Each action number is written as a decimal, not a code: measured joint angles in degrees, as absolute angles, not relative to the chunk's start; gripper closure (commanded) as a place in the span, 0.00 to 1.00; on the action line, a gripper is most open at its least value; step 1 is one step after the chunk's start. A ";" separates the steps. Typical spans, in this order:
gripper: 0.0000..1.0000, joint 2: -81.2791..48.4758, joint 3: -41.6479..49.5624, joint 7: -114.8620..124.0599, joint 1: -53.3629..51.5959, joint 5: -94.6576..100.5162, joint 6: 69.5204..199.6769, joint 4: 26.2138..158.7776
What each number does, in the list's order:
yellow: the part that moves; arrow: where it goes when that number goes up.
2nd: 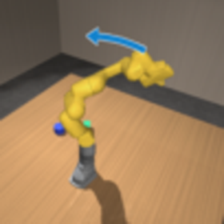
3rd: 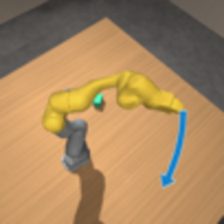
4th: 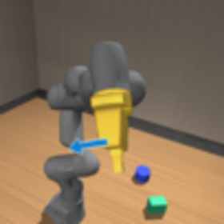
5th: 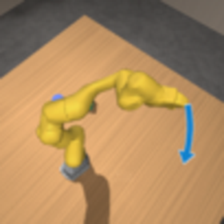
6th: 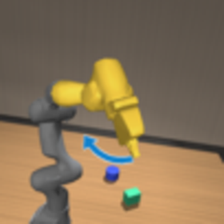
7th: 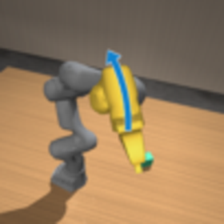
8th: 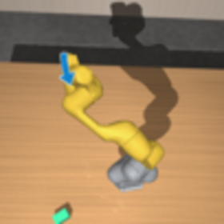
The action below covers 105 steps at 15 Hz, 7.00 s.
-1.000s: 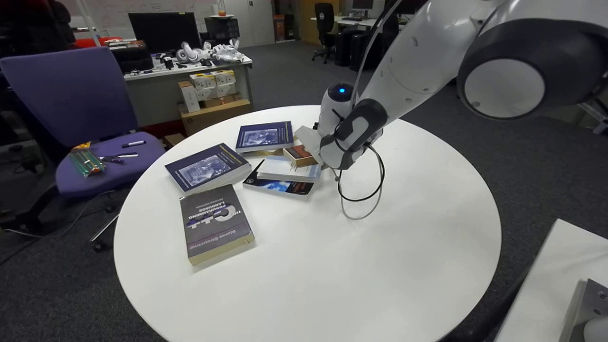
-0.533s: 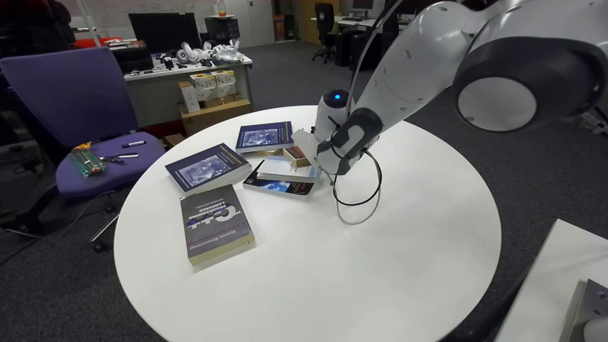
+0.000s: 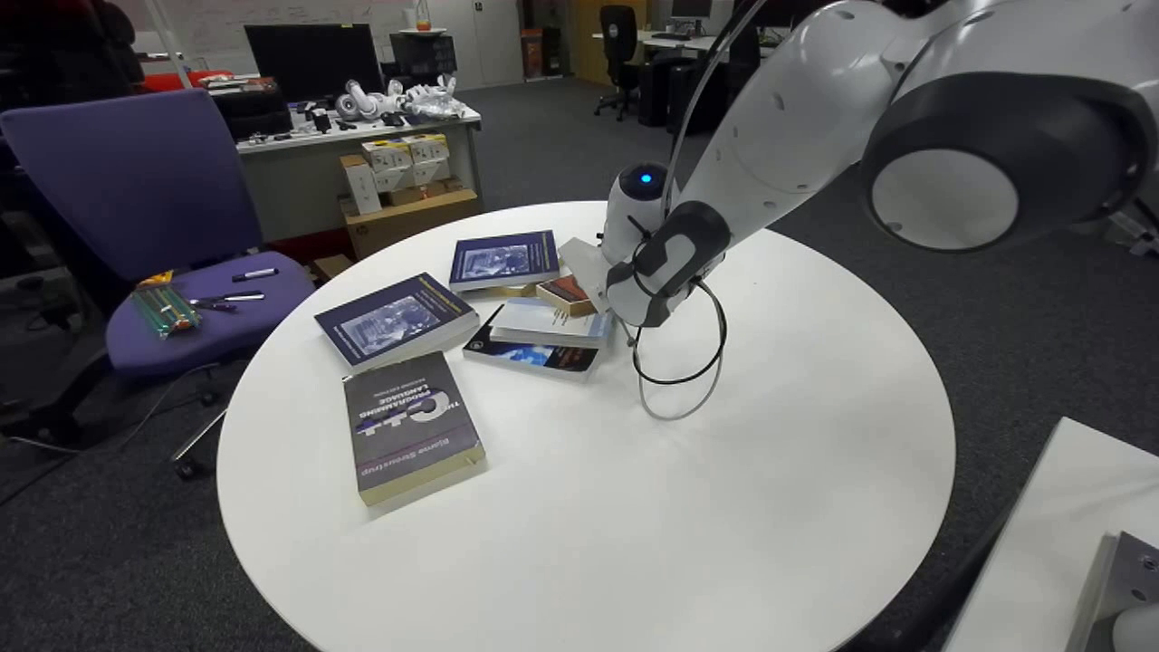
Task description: Remove the book with red writings from the pile of books and put it on the table
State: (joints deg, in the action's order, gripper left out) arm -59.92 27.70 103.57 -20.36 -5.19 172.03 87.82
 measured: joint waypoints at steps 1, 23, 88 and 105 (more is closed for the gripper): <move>0.94 -59.92 27.85 103.81 -20.36 -5.20 172.03 87.71; 0.94 -33.52 7.75 83.55 -3.43 -7.38 169.26 105.41; 0.00 -37.44 11.83 83.99 -1.59 -1.47 142.05 108.37; 0.00 -38.06 10.23 77.77 -0.27 -6.20 140.95 109.38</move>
State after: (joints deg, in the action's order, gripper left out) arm -38.06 10.23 77.77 -0.27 -6.20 140.95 109.38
